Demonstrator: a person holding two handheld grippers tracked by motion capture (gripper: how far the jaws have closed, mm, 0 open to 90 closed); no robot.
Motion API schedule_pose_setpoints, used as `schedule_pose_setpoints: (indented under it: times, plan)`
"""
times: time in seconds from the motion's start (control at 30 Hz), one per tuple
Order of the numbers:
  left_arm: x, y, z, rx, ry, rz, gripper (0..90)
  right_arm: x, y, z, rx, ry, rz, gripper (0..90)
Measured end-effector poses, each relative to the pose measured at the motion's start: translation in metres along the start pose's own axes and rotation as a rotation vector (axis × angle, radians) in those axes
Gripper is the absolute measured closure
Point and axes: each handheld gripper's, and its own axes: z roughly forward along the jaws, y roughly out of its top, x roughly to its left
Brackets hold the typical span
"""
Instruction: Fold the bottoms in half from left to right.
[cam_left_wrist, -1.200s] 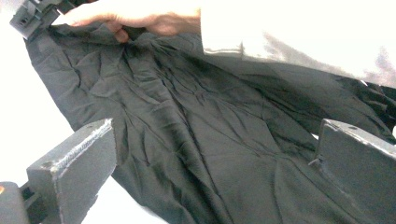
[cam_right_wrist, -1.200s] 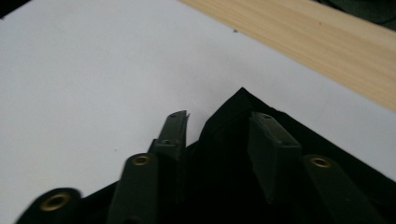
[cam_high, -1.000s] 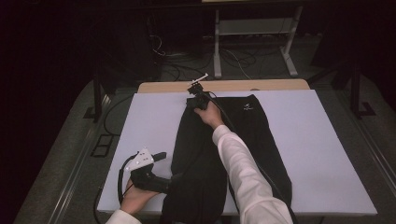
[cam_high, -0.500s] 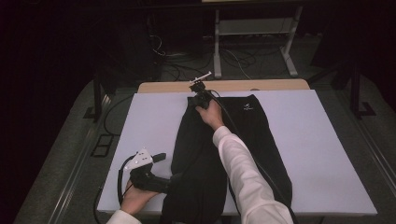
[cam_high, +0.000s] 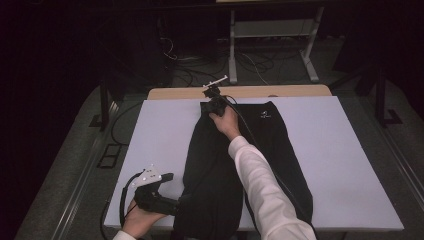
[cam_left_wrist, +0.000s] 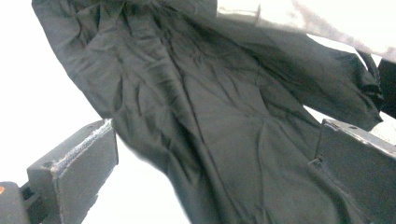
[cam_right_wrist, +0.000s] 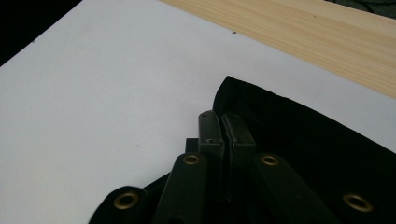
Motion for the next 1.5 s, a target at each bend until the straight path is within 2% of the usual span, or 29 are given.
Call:
schedule_pose_setpoints:
  times: [0.17, 0.37, 0.5, 0.6, 0.77, 0.9, 0.97, 1.0, 1.03, 1.07, 1.17, 1.2, 1.33, 1.43, 1.5]
  plan:
    - [0.001, -0.004, -0.005, 0.03, 0.002, -0.005, 0.0, -0.001, -0.001, -0.001, -0.007, 0.008, 0.017, 85.9]
    - [0.001, -0.008, -0.006, 0.076, -0.017, -0.008, 0.0, -0.001, -0.002, -0.001, -0.008, -0.001, 0.011, 85.9]
    - [0.0, -0.01, -0.007, 0.113, -0.038, 0.001, 0.0, -0.001, -0.002, -0.003, -0.011, -0.003, 0.011, 85.9]
    - [-0.001, -0.013, -0.006, 0.138, -0.07, 0.022, 0.0, -0.001, -0.002, -0.004, -0.012, -0.002, 0.013, 85.9]
    - [0.001, -0.017, -0.003, 0.199, -0.114, 0.036, 0.0, 0.002, -0.001, -0.005, -0.019, 0.006, 0.0, 85.9]
    - [0.002, -0.019, -0.003, 0.219, -0.122, 0.036, 0.0, 0.001, -0.001, -0.006, -0.019, 0.005, 0.001, 85.9]
    - [0.003, -0.02, -0.003, 0.231, -0.139, 0.035, 0.9, 0.0, -0.001, -0.006, -0.021, 0.005, 0.003, 85.9]
    - [0.003, -0.021, -0.003, 0.237, -0.15, 0.034, 4.8, -0.001, -0.001, -0.007, -0.023, 0.005, 0.01, 85.9]
    - [0.004, -0.021, -0.003, 0.244, -0.159, 0.027, 4.8, -0.001, -0.001, -0.007, -0.023, 0.005, 0.01, 85.9]
    - [0.005, -0.022, -0.003, 0.26, -0.175, 0.021, 10.8, -0.001, 0.0, -0.008, -0.027, 0.004, 0.007, 85.9]
    - [0.007, -0.023, -0.006, 0.268, -0.195, 0.022, 18.3, 0.0, 0.0, -0.008, -0.028, 0.006, 0.0, 85.8]
    - [0.006, -0.023, -0.007, 0.273, -0.202, 0.018, 18.3, 0.0, 0.0, -0.008, -0.028, 0.006, 0.0, 85.8]
    - [0.009, -0.026, -0.01, 0.277, -0.23, 0.016, 31.1, 0.001, 0.0, -0.008, -0.029, 0.008, 0.005, 85.8]
    - [0.008, -0.027, -0.008, 0.31, -0.273, 0.024, 42.2, 0.001, 0.0, -0.008, -0.03, 0.009, 0.0, 85.8]
    - [0.009, -0.027, -0.004, 0.349, -0.282, 0.023, 47.5, 0.0, 0.0, -0.009, -0.032, 0.01, 0.001, 85.9]
